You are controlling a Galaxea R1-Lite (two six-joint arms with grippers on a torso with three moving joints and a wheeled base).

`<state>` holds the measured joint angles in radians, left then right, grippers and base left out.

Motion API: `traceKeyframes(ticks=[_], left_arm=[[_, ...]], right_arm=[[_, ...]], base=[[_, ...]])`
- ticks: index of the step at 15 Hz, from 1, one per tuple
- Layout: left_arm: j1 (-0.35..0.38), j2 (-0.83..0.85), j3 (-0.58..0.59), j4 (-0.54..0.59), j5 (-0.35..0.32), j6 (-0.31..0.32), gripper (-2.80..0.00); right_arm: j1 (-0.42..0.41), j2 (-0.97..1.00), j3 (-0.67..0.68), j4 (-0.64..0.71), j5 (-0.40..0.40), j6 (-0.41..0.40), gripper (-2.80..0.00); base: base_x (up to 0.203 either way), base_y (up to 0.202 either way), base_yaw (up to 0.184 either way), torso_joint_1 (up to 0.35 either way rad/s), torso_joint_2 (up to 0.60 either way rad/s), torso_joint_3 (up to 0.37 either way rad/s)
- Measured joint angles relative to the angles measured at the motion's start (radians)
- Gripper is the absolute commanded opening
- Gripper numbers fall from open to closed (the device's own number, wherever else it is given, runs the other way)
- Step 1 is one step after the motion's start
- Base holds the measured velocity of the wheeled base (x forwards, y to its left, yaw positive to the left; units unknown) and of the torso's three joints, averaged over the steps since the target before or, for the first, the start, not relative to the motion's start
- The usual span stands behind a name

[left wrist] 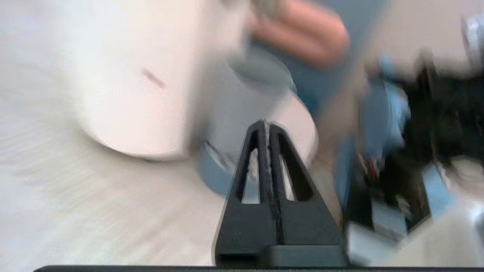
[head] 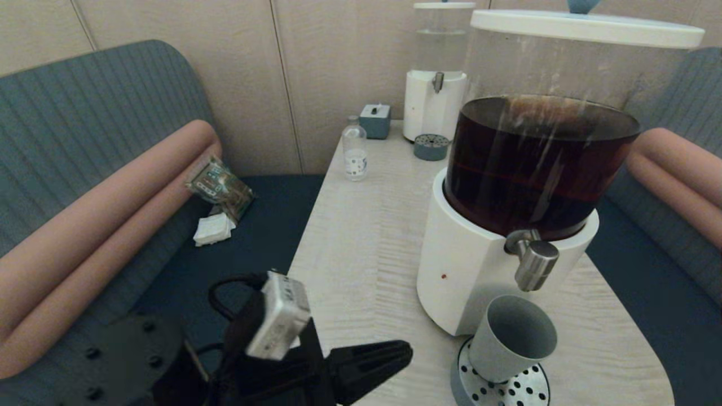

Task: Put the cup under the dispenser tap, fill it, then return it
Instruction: Turn on the faucet

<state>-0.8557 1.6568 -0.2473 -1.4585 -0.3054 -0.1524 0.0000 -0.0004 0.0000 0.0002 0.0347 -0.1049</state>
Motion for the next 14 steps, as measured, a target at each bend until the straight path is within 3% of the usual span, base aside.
traceKeyframes(ticks=[3,5,10,12,14], left_arm=[[0.046,-0.175,0.022,0.004,0.184,-0.083,-2.8],[0.161,-0.282,0.048,0.008,0.241,-0.106,-2.8],[0.559,-0.561,0.15,0.008,0.261,-0.131,-2.8],[0.669,-0.686,0.188,0.009,0.262,-0.133,-2.8],[0.734,-0.818,0.215,0.015,0.257,-0.131,-2.8]], right_arm=[[0.0,0.0,0.0,0.0,0.0,0.0,-2.8],[0.0,0.0,0.0,0.0,0.0,0.0,-2.8],[0.0,0.0,0.0,0.0,0.0,0.0,-2.8],[0.0,0.0,0.0,0.0,0.0,0.0,-2.8],[0.0,0.0,0.0,0.0,0.0,0.0,-2.8]], base=[[0.0,0.0,0.0,0.0,0.0,0.0],[0.0,0.0,0.0,0.0,0.0,0.0],[0.0,0.0,0.0,0.0,0.0,0.0],[0.0,0.0,0.0,0.0,0.0,0.0],[0.0,0.0,0.0,0.0,0.0,0.0]])
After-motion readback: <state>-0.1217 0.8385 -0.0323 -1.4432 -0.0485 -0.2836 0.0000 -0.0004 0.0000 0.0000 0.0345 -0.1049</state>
